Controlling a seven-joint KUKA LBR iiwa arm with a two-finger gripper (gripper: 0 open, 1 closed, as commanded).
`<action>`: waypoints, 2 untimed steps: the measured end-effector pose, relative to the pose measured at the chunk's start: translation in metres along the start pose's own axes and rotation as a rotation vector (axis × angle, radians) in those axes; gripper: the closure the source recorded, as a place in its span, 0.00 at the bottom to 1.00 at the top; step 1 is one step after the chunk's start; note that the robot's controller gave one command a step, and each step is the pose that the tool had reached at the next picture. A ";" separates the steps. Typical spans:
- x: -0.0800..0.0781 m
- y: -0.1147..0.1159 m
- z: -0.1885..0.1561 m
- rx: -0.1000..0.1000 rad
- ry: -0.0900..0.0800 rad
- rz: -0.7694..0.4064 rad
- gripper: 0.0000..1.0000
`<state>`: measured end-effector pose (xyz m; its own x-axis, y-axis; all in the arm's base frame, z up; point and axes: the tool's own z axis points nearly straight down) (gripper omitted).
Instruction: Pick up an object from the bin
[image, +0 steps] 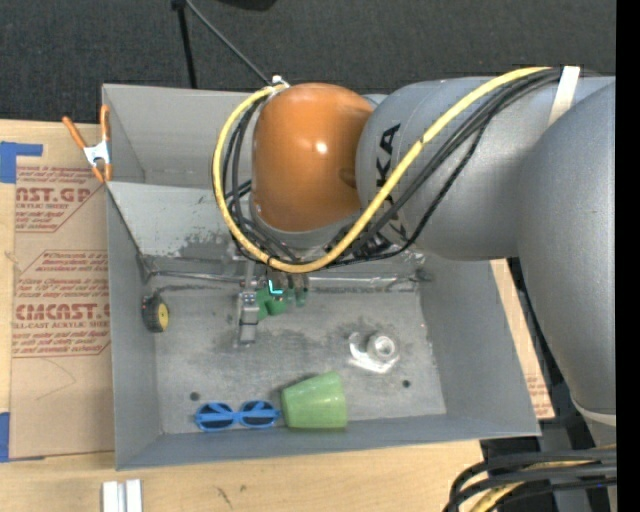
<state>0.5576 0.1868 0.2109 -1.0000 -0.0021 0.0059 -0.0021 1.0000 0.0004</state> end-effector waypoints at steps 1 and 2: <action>0.071 -0.066 0.066 0.003 0.005 -0.120 0.00; 0.076 -0.060 0.135 -0.001 -0.011 -0.162 0.00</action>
Offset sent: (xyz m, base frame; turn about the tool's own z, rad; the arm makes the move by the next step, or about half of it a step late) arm -0.0676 -0.0636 -0.0619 -0.1214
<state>0.4806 0.1272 0.0760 -0.9865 -0.1635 -0.0054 -0.1635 0.9865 0.0017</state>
